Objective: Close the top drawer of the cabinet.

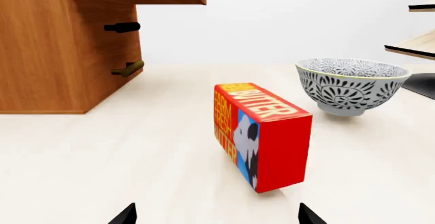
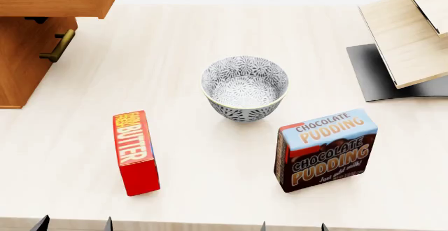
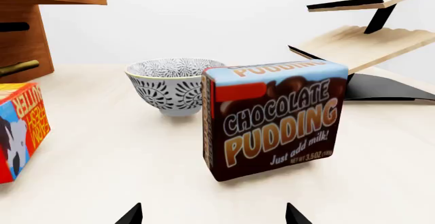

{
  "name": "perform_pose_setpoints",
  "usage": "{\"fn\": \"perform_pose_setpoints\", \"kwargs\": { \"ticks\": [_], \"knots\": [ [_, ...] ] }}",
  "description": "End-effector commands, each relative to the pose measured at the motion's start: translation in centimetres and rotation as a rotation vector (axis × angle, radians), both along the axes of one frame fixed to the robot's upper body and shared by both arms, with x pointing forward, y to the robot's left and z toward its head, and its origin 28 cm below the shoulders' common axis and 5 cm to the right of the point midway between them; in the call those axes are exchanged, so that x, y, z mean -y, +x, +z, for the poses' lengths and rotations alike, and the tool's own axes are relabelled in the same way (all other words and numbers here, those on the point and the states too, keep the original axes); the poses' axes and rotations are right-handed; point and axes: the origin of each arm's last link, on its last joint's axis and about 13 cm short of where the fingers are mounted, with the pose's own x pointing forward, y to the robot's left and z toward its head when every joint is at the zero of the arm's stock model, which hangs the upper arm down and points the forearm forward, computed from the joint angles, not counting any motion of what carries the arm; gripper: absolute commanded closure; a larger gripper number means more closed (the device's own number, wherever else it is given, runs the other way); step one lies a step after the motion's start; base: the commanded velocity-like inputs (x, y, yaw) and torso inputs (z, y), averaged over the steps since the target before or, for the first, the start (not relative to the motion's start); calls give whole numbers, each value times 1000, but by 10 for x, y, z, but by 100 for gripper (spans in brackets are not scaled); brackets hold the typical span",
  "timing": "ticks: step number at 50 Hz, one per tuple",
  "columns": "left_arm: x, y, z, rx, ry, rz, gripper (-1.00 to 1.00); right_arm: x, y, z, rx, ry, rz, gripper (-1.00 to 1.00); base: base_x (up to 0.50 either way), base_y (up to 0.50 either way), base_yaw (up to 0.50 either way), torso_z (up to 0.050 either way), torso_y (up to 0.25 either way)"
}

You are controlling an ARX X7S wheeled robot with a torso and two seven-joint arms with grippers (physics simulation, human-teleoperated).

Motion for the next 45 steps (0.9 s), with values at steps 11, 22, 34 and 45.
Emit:
{"fn": "perform_pose_setpoints", "kwargs": {
  "ticks": [11, 22, 34, 45],
  "knots": [
    [0, 0, 0, 3, 6, 2, -100, -1, 1, -2, -3, -5, 8, -100, 0, 0, 0, 0, 0],
    [0, -2, 1, 13, 14, 3, -100, -1, -1, 0, 14, -12, 0, -100, 0, 0, 0, 0, 0],
    [-1, -6, 19, 92, 68, 12, -100, 1, -4, 17, 75, -24, -28, -100, 0, 0, 0, 0, 0],
    [4, -17, 76, 249, 57, -41, -100, -6, -11, 69, 217, -46, 9, -100, 0, 0, 0, 0, 0]
  ]
}}
